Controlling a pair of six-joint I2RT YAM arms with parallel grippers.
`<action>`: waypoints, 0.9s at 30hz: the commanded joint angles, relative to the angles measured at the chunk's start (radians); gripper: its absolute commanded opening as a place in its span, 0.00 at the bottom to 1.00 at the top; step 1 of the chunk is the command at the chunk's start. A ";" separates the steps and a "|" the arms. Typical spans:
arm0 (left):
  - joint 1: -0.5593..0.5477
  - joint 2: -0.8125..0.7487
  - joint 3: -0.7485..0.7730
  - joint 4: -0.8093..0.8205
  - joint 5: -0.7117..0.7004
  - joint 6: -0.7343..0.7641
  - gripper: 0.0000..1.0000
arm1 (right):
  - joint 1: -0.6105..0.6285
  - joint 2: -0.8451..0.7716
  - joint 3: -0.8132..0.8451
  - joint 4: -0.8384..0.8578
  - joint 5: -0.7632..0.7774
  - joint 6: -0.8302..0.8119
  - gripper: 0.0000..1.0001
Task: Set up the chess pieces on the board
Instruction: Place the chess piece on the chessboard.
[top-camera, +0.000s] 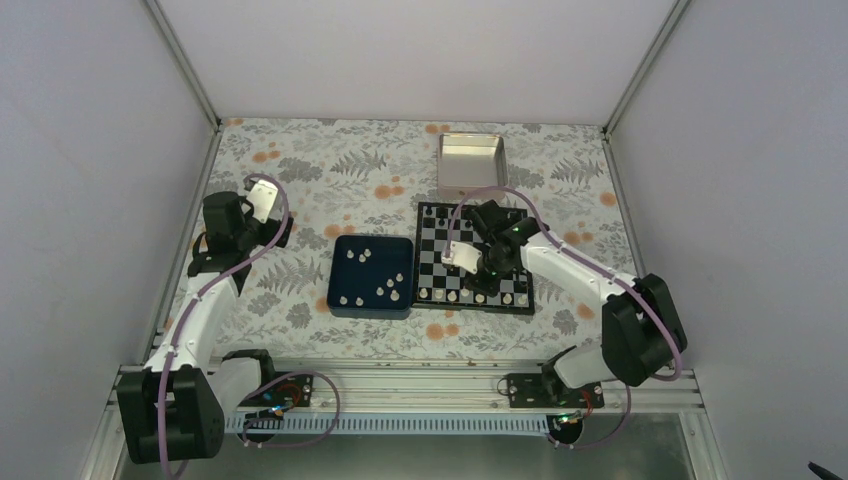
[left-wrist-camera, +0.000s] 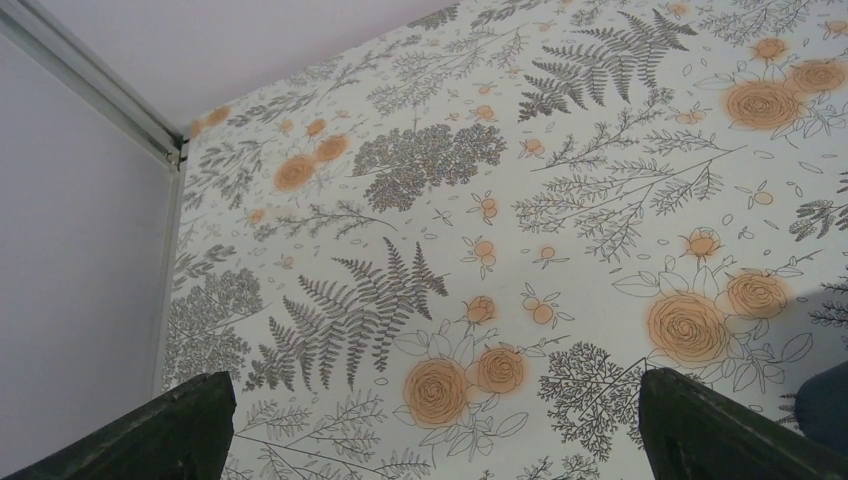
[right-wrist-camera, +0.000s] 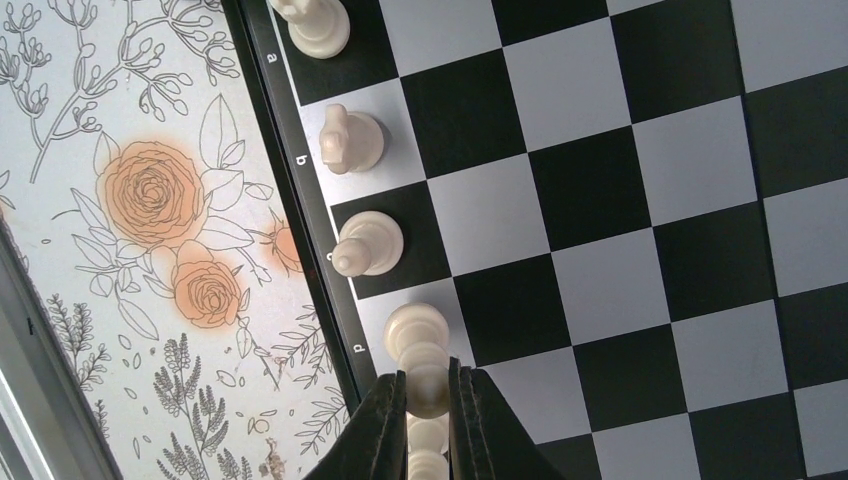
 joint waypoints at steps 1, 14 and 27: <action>0.008 0.006 -0.004 0.011 0.001 -0.009 1.00 | -0.008 0.012 -0.018 0.028 0.003 0.004 0.09; 0.008 0.014 -0.002 0.012 0.001 -0.008 1.00 | -0.008 0.020 -0.034 0.019 -0.005 0.000 0.09; 0.008 0.012 -0.003 0.011 0.000 -0.008 1.00 | -0.006 0.017 -0.039 0.007 0.004 -0.005 0.09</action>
